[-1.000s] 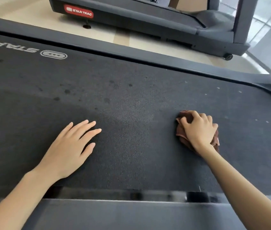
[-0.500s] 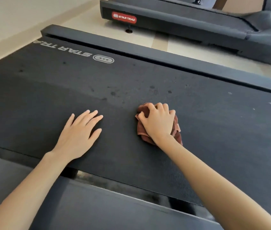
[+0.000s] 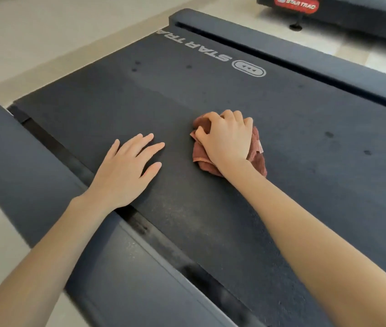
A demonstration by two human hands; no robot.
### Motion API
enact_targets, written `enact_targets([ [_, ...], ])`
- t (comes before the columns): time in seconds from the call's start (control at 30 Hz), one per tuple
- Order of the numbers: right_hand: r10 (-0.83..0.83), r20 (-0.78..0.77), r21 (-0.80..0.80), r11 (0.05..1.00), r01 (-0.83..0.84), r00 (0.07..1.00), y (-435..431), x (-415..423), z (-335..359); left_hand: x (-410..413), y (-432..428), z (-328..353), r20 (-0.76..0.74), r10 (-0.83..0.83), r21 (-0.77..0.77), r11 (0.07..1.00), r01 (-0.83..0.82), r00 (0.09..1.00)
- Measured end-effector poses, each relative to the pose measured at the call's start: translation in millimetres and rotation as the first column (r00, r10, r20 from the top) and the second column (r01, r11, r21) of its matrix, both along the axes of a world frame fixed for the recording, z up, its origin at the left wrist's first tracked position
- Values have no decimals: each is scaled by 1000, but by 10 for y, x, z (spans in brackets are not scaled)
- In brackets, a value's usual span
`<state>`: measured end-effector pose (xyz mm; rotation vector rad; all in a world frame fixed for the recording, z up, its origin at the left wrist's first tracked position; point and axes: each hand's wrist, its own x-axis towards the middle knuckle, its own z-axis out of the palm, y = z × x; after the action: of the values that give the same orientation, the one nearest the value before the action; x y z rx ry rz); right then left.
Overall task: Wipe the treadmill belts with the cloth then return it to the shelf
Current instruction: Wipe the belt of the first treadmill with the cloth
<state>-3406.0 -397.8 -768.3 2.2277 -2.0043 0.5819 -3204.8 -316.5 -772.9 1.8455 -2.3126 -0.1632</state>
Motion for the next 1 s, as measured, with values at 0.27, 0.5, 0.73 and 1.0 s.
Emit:
enact_targets([
  [0.27,177,13,140,974,-177,984,-478,876,72,421,98,89,-15,62,95,994,-60,998],
  [0.5,251,5,359,903,-236,968,283,706,250,580,488,513,-19,95,278,957,-86,995],
  [0.73,291,-28,600,770,-217,956,924,555,559,631,1101,1238,-107,127,358,930,-81,986],
  [1.0,358,48,612,727,-311,932,1508,648,1749,716,1830,2238,-87,167,410,904,-117,982],
])
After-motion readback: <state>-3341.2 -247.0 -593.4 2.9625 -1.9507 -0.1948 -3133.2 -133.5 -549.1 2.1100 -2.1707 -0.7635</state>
